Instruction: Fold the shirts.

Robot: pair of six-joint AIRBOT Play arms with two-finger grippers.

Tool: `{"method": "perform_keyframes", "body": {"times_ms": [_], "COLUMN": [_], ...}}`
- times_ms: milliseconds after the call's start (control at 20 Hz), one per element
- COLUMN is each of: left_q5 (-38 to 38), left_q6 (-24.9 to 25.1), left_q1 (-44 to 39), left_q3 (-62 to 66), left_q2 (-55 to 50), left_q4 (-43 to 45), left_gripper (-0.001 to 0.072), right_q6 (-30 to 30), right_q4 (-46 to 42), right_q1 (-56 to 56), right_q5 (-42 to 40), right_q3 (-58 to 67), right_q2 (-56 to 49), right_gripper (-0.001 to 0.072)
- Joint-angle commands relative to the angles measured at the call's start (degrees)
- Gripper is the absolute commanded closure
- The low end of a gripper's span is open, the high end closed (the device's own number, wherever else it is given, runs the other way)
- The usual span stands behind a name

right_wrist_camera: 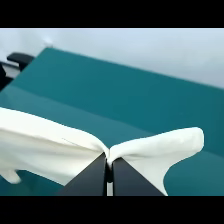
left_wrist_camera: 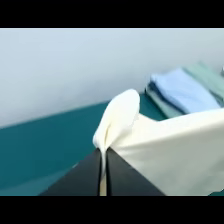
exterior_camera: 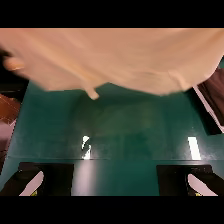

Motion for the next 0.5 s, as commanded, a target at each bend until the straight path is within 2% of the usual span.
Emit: {"method": "perform_keyframes", "body": {"times_ms": [0,150,300,450], "left_q5": [1.4,1.2,-3.5,-9.6], "left_q6": [-3.0,-4.3,-6.1,-6.1], "left_q1": [0.0,0.0,0.0,0.0], "left_q3": [7.9,9.7,7.3,1.6], "left_q2": [3.7,3.7,2.8,-0.3], "left_q4": [0.3,1.2,6.2,6.4], "left_gripper": [0.0685,0.0685,0.0685,0.0685], "right_q6": [-0.2,-0.1,-0.1,-0.1], "right_q4": [-0.4,-0.3,-0.4,-0.2], "right_q1": [-0.7,-0.7,-0.7,-0.6], "right_q5": [0.0,0.0,-1.5,-2.0], "right_q3": [2.4,2.5,2.5,2.5], "right_q2": [3.3,3.9,2.9,-1.5], "right_gripper": [0.0698,0.0699,0.0699,0.0699]}}
